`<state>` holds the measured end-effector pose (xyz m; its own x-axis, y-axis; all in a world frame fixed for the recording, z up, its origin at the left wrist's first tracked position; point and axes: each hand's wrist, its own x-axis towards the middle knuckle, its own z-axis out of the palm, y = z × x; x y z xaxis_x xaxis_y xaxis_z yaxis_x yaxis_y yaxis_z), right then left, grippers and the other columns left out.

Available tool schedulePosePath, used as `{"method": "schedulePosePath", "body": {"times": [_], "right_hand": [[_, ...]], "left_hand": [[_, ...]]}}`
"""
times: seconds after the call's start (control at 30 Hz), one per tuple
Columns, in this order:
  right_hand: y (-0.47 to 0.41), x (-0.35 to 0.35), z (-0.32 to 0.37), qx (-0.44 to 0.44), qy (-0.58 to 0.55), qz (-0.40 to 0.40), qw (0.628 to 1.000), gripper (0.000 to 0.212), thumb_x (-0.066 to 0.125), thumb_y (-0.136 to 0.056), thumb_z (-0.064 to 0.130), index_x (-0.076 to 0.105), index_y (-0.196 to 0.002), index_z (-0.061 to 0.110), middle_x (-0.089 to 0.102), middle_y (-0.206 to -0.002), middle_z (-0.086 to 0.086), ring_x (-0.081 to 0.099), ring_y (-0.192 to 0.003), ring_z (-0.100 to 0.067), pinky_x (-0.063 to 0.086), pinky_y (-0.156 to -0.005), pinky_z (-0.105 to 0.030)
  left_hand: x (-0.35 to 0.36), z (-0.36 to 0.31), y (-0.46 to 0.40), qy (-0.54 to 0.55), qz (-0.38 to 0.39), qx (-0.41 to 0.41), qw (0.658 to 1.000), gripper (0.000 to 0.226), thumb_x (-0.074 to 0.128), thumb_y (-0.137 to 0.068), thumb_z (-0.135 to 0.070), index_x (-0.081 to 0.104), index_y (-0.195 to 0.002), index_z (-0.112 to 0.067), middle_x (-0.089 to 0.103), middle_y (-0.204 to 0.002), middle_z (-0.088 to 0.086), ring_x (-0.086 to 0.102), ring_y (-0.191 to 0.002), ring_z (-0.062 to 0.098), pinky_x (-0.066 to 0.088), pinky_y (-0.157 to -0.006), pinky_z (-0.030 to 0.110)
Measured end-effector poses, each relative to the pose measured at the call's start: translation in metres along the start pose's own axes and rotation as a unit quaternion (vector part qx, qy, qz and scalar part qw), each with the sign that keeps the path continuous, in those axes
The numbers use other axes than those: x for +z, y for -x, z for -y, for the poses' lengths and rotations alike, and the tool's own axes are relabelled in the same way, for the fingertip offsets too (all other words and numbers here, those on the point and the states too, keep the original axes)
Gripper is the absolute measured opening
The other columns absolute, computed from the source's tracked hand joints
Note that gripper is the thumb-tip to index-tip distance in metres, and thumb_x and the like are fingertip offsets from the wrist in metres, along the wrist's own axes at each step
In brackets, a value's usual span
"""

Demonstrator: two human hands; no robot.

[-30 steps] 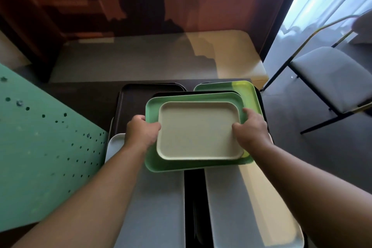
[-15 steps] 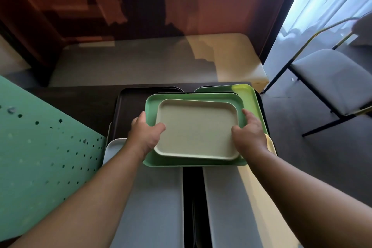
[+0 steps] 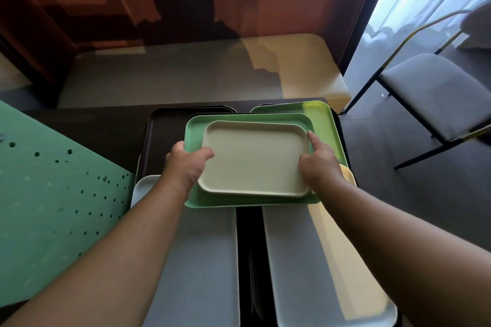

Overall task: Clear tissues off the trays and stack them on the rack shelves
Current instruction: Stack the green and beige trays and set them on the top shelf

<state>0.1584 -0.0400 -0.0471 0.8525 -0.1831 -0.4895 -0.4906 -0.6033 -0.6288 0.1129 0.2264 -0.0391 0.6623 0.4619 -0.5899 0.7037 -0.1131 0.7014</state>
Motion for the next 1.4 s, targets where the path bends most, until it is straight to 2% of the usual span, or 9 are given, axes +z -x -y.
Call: {"method": "schedulePosePath", "body": {"times": [0.17,0.27,0.37,0.57,0.8,0.93,1.17,1.3,1.4], "right_hand": [[0.015,-0.012,0.001,0.083,-0.117,-0.010,0.990,0.084,0.071,-0.082,0.029,0.038,-0.159,0.019,0.053,-0.149,-0.016,0.056,-0.130,-0.039,0.049,-0.109,-0.051],[0.029,-0.019,-0.005,0.149,-0.265,0.067,0.950,0.053,0.081,-0.079,0.024,0.065,-0.125,0.003,0.072,-0.122,-0.025,0.072,-0.106,-0.047,0.057,-0.096,-0.062],[0.046,-0.024,-0.014,0.144,-0.322,0.061,0.934,0.067,0.087,-0.065,0.033,0.066,-0.122,0.005,0.076,-0.111,-0.023,0.076,-0.095,-0.047,0.060,-0.087,-0.066],[0.066,-0.044,-0.028,0.112,-0.391,0.010,0.913,0.041,0.075,-0.088,0.036,0.068,-0.116,0.007,0.079,-0.104,-0.016,0.077,-0.092,-0.040,0.062,-0.087,-0.057],[0.099,-0.047,-0.053,0.093,-0.453,-0.013,0.887,0.037,0.070,-0.093,0.036,0.063,-0.122,0.016,0.077,-0.107,-0.009,0.077,-0.093,-0.032,0.063,-0.088,-0.050],[0.113,-0.050,-0.082,0.086,-0.462,-0.015,0.883,0.035,0.075,-0.092,0.035,0.060,-0.119,0.022,0.076,-0.111,-0.006,0.075,-0.099,-0.029,0.060,-0.097,-0.048],[0.080,-0.111,-0.119,0.081,-0.462,0.093,0.878,0.040,0.072,-0.094,0.037,0.071,-0.125,0.012,0.080,-0.109,-0.012,0.078,-0.091,-0.029,0.062,-0.091,-0.048],[0.069,-0.126,-0.123,0.065,-0.250,0.212,0.943,0.032,0.072,-0.094,0.033,0.077,-0.115,0.008,0.082,-0.101,-0.013,0.079,-0.088,-0.031,0.064,-0.084,-0.045],[0.074,-0.107,-0.135,0.027,-0.100,0.179,0.978,0.035,0.074,-0.092,0.031,0.067,-0.120,0.011,0.077,-0.104,-0.008,0.075,-0.089,-0.026,0.061,-0.072,-0.036]], "left_hand": [[-0.021,-0.016,0.010,0.056,-0.023,0.021,0.998,0.088,0.079,-0.076,-0.032,0.042,-0.153,-0.009,0.053,-0.146,0.012,0.053,-0.131,0.031,0.042,-0.107,0.040],[-0.043,-0.024,0.010,0.131,0.030,0.007,0.991,0.064,0.082,-0.060,-0.034,0.069,-0.113,0.000,0.072,-0.110,0.022,0.070,-0.094,0.033,0.056,-0.085,0.048],[-0.056,-0.037,0.024,0.139,0.082,0.011,0.987,0.013,0.067,-0.089,-0.020,0.072,-0.091,-0.009,0.075,-0.075,0.014,0.070,-0.060,0.025,0.059,-0.052,0.028],[-0.052,-0.021,0.056,0.247,0.108,-0.026,0.963,0.024,0.052,-0.100,-0.021,0.071,-0.097,-0.009,0.076,-0.078,0.004,0.072,-0.063,0.018,0.061,-0.063,0.030],[0.067,0.016,0.145,0.450,0.113,-0.075,0.883,0.030,0.070,-0.089,-0.012,0.069,-0.119,-0.006,0.076,-0.109,0.017,0.073,-0.099,0.035,0.062,-0.084,0.049],[0.110,0.020,0.161,0.437,0.051,-0.045,0.897,0.061,0.081,-0.065,0.002,0.063,-0.123,0.001,0.073,-0.116,0.028,0.073,-0.101,0.046,0.056,-0.089,0.065],[0.106,0.032,0.168,0.341,0.070,-0.019,0.937,0.052,0.068,-0.074,0.012,0.062,-0.125,0.004,0.070,-0.116,0.033,0.069,-0.104,0.052,0.056,-0.089,0.065],[0.103,0.046,0.181,0.233,0.099,-0.025,0.967,0.052,0.068,-0.069,0.013,0.059,-0.118,-0.003,0.070,-0.113,0.033,0.068,-0.103,0.054,0.055,-0.091,0.067],[0.117,0.056,0.183,0.172,0.077,-0.049,0.981,0.069,0.072,-0.054,0.000,0.059,-0.121,0.000,0.072,-0.108,0.029,0.071,-0.098,0.051,0.057,-0.087,0.067]]}}
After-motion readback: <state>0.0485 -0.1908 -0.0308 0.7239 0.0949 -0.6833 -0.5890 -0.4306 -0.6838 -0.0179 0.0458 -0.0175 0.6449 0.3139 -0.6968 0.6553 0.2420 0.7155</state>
